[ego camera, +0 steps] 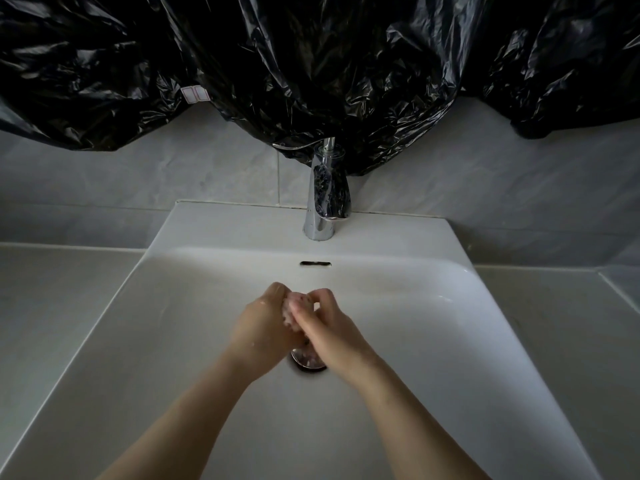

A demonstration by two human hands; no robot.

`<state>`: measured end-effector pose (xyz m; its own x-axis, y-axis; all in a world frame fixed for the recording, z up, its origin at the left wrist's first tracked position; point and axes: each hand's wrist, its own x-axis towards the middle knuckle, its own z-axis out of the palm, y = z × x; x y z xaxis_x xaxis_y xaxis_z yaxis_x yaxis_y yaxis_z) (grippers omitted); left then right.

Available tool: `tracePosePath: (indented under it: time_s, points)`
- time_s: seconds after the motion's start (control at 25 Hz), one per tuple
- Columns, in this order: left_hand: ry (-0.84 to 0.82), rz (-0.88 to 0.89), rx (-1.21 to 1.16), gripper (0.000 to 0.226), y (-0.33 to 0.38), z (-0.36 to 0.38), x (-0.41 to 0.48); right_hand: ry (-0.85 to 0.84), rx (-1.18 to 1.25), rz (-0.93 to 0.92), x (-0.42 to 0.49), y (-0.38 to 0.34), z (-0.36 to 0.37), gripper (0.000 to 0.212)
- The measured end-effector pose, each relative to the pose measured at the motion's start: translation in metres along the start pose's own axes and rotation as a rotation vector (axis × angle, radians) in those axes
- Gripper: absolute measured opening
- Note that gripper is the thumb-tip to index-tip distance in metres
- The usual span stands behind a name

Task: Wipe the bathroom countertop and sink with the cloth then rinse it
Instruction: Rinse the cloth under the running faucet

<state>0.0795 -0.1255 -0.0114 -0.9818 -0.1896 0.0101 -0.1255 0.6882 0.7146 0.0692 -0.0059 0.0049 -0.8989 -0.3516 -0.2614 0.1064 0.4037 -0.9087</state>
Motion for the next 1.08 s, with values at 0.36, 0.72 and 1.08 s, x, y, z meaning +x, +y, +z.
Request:
tracePosePath:
  time_s: [0.36, 0.72, 1.08]
  points:
    - [-0.211, 0.037, 0.388, 0.024, 0.008, 0.004, -0.008, 0.190, -0.548, -0.133, 0.003, 0.006, 0.007, 0.033]
    - [-0.355, -0.245, 0.042, 0.015, 0.006, -0.027, 0.015, 0.245, -0.582, -0.403, -0.002, 0.011, -0.013, 0.033]
    - [-0.694, -0.083, 0.436, 0.015, 0.042, -0.028, 0.010, 0.353, -1.360, -0.702, 0.016, 0.006, -0.008, 0.047]
